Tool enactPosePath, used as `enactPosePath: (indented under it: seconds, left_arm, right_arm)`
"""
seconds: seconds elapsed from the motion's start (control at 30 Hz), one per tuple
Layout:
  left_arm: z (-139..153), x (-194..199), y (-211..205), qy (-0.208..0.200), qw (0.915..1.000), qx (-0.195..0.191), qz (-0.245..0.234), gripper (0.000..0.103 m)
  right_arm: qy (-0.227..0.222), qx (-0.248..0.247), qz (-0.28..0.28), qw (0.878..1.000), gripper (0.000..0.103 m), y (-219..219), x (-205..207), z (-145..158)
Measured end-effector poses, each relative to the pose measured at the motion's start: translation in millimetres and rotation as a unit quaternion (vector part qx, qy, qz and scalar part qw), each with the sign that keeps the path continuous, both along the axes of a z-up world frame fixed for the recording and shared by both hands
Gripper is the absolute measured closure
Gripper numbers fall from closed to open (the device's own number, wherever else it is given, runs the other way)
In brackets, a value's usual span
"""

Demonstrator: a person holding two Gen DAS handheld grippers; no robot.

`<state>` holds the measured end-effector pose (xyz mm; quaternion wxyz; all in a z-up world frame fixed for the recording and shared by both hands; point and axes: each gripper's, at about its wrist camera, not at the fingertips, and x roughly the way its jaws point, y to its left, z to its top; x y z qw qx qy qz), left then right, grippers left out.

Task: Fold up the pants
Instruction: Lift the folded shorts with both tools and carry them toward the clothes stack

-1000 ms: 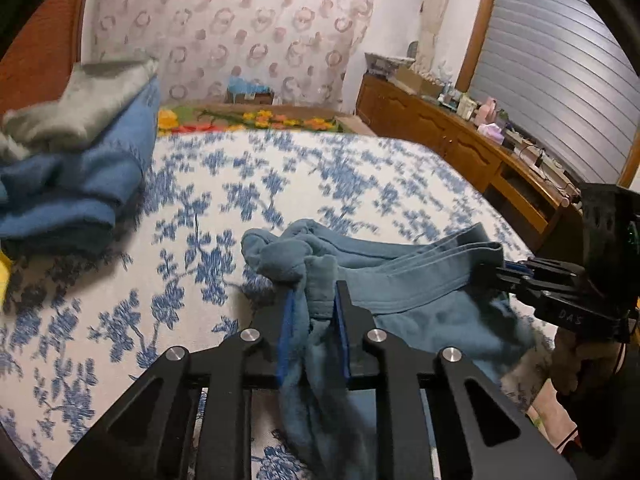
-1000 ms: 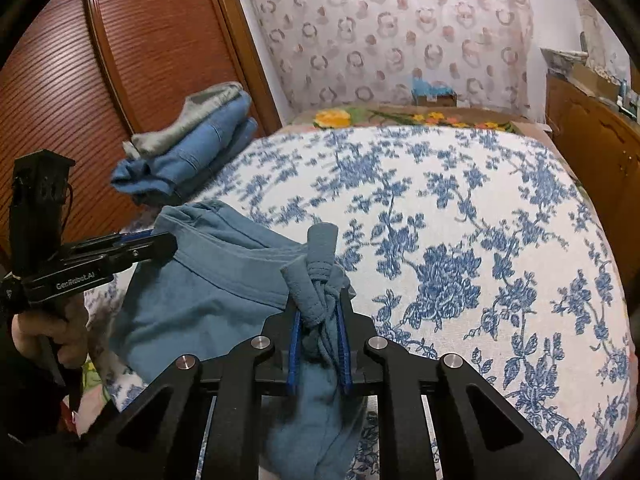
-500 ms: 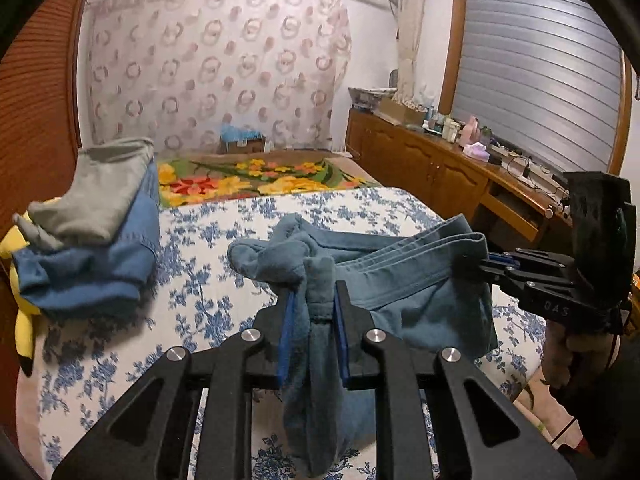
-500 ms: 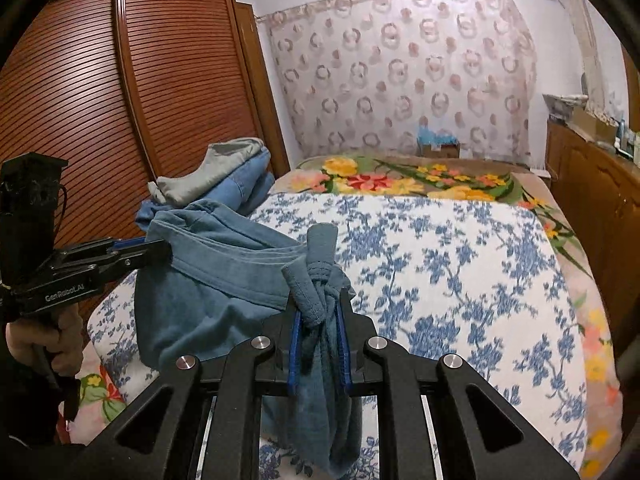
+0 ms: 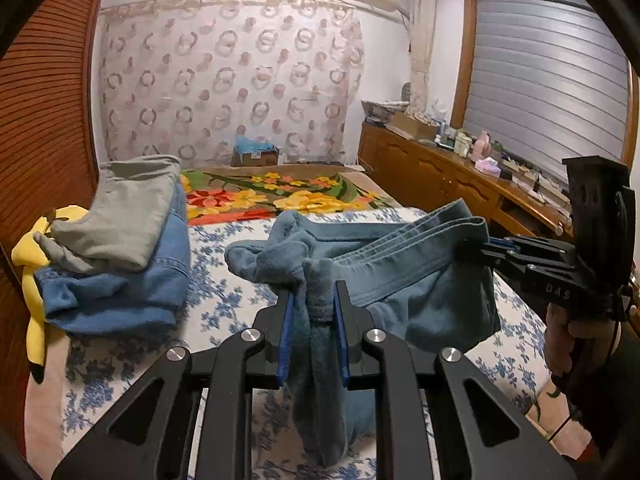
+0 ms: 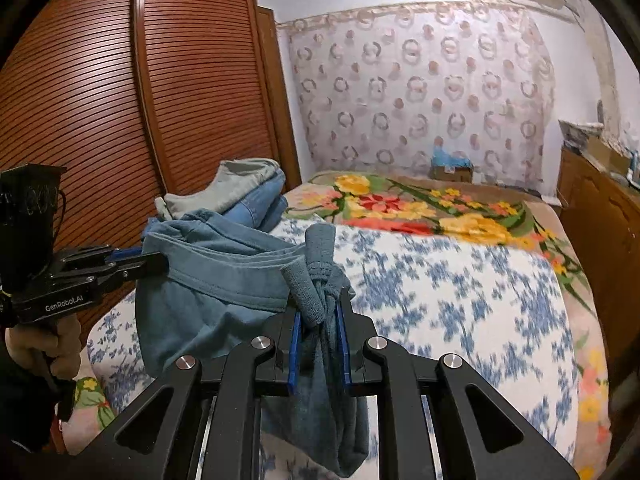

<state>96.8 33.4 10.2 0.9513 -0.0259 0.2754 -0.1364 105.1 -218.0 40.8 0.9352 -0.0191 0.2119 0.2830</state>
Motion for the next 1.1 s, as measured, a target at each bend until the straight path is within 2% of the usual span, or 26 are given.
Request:
enactPosePath:
  seconds: [0.2, 0.5, 0.6, 0.83, 0.97, 1.1]
  left_arm:
    - [11, 17, 22, -0.010, 0.9998, 0.000, 0.016, 0.084]
    - [45, 43, 58, -0.048, 0.9976, 0.011, 0.049, 0.084]
    - [52, 49, 72, -0.062, 0.9956, 0.021, 0.066, 0.084]
    - [66, 58, 113, -0.093, 0.9890, 0.014, 0.114, 0.084]
    - [62, 60, 131, -0.100, 0.9843, 0.004, 0.145, 0.084]
    - [41, 67, 144, -0.103, 0.9773, 0.034, 0.182, 0.084]
  right_arm:
    - [-0.018, -0.004, 0.012, 1.000, 0.088, 21, 31, 12]
    - [-0.053, -0.008, 0.040, 0.998, 0.088, 58, 95, 35]
    - [-0.067, -0.006, 0.053, 0.996, 0.088, 72, 119, 44]
    - [-0.087, -0.005, 0.093, 0.992, 0.088, 117, 176, 57]
    - [-0.096, -0.017, 0.117, 0.988, 0.088, 145, 208, 59]
    - [-0.095, -0.052, 0.138, 0.985, 0.088, 178, 240, 48]
